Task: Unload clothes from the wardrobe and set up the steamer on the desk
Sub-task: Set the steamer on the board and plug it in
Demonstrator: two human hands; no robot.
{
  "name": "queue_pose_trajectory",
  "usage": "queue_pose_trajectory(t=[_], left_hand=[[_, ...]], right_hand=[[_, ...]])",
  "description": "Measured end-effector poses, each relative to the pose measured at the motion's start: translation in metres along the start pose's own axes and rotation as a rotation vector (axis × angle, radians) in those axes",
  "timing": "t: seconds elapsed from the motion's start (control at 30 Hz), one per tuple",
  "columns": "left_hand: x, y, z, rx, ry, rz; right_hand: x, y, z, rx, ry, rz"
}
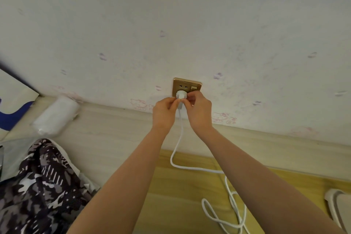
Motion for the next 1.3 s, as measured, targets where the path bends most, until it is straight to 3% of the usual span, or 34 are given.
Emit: queue_pose_trajectory(t=[0.3, 0.67, 0.97, 1.07, 1.3], left_hand=[[-0.043, 0.016, -0.011, 0.096, 0.085, -0.009], [-0.201, -0.03, 0.002, 0.527, -0.085, -0.061], [-0.348, -0.11, -0.003, 0.764, -0.288, -0.181], [-0.381, -0.127, 0.003, 0.798, -0.403, -0.148], [-0.434, -0.15, 0.031, 0.82, -0.64, -0.196]], right_hand=[[-0.041, 0.032, 0.002, -0.334, 0.016, -0.212], [-0.159, 0.113, 0.069, -0.676, 0.201, -0.489], [-0.27, 0.206, 0.128, -0.798, 0.201, -0.479], [-0.305, 0.232, 0.145, -0.797, 0.16, -0.474], [-0.387, 0.264, 0.158, -0.754, 0.125, -0.272]])
Point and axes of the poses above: each hand's wrist, its own x-axis towards the middle knuckle, its own y-axis out of the back of the hand, z = x × y, the point moved 6 cm from there along x, towards the middle knuckle, and after that the axes turned 6 degrees about x, right-handed, at the moved point
